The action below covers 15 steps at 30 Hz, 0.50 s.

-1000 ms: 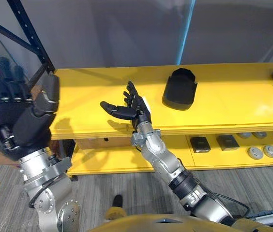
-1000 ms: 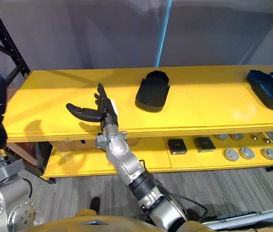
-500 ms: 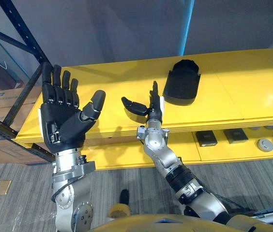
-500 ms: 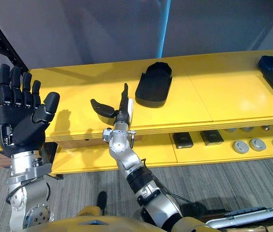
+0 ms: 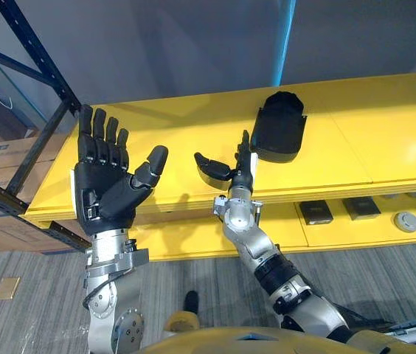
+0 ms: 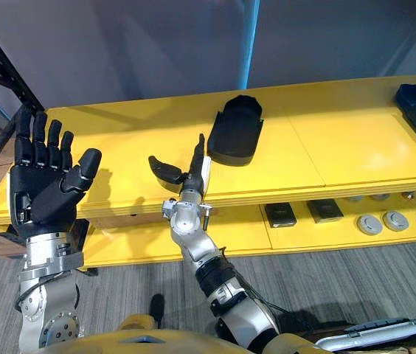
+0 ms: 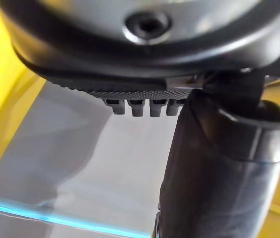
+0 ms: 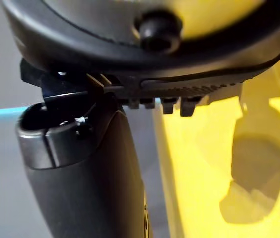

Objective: Walk over and take three plastic housings, then place them on the shelf

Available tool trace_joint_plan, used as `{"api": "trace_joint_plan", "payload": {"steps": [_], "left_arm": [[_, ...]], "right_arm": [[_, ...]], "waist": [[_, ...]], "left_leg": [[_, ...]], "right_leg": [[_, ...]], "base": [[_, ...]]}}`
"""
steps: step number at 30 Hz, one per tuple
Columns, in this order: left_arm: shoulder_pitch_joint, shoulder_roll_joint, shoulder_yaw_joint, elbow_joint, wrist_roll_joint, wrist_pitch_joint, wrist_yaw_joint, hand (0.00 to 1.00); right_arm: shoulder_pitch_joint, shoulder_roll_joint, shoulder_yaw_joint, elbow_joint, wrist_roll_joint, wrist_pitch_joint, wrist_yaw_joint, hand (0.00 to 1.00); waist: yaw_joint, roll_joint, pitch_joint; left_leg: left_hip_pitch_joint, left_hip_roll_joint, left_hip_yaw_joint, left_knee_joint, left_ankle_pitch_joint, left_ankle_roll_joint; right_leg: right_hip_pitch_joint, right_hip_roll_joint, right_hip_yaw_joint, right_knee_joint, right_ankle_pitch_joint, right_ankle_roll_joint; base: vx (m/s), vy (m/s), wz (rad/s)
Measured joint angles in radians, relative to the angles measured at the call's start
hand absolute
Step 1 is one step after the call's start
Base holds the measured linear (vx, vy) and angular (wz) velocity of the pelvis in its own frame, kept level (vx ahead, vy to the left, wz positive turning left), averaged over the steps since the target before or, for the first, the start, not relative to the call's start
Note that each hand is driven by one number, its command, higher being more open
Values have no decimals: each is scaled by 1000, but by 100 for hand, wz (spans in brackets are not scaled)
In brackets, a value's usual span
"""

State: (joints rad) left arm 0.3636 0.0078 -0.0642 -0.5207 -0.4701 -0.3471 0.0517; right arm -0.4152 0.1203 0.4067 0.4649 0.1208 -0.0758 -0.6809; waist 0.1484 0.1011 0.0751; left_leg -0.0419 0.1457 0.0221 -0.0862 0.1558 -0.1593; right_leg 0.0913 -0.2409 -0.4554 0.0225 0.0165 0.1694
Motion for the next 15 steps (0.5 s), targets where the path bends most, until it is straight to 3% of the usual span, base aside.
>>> {"api": "trace_joint_plan", "payload": {"steps": [15], "left_arm": [[0,2,-9,2,0,0,-6,100]], "right_arm": [[19,-9,-6,-1,-39,-3,-24,100]], "waist": [[-16,-3,21]], "left_leg": [[28,1,35,0,-7,3]], "right_leg": [[5,0,38,-6,6,6]], "base": [[2,-7,-6]]}}
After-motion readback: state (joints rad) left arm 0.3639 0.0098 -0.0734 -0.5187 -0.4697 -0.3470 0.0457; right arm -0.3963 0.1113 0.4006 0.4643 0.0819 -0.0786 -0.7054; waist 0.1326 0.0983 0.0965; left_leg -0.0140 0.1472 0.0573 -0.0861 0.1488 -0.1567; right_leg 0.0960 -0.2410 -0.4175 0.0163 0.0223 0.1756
